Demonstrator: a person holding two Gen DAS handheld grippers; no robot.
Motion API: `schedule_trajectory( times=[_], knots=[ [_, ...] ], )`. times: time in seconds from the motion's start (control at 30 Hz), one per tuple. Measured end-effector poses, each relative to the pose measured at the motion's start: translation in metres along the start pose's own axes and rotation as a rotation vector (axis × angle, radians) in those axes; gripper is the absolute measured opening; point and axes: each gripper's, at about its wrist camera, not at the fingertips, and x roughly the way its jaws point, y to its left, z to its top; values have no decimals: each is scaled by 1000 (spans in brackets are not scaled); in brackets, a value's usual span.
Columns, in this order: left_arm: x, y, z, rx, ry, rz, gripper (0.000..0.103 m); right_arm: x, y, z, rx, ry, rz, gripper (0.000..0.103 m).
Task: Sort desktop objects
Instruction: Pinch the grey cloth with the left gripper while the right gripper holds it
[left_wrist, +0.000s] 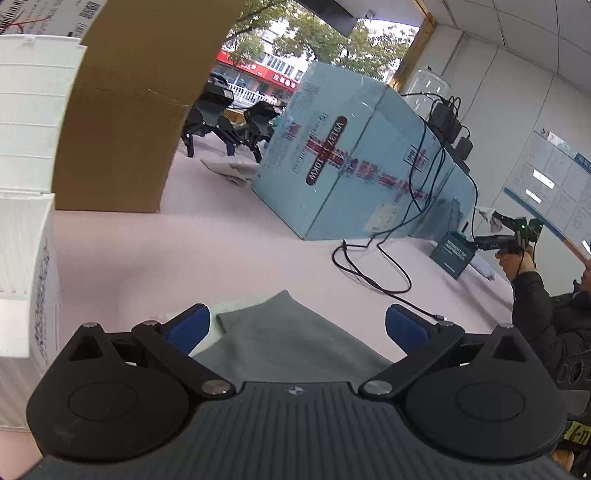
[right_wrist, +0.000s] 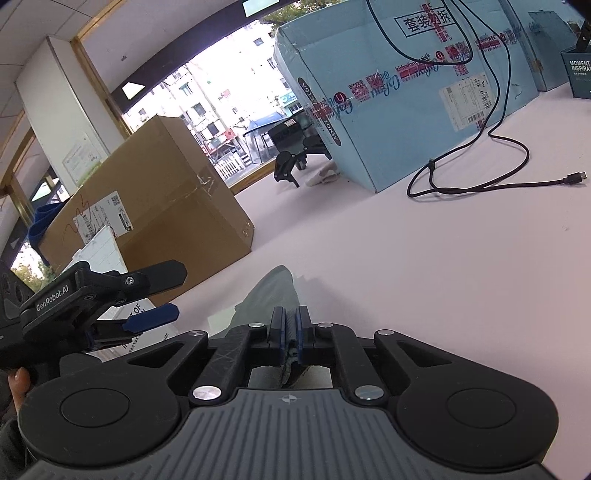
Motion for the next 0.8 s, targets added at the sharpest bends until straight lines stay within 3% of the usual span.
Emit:
schedule_trajectory(
  times=[0.13,0.3,0.5,0.57,0.63,0.77,0.8],
  knots=[
    [23,-4,5,12,76,47,99,1,1,0,-1,1,1,6],
    [65,10,6,-51,207,72,93,3,2,0,-9,8,-1,6],
    [73,15,4,-54,192,98,92,5,3,-1,-19,18,-6,6],
    [73,15,5,-54,189,97,85,6,4,-2,-24,21,-6,6],
    [73,15,4,-45,190,100,62,7,4,-2,-26,24,-7,6],
    [73,15,3,-35,178,144,41,9,5,-2,-30,32,-12,6],
    [72,16,3,-38,174,160,30,8,4,-3,-30,34,-15,6]
  ],
)
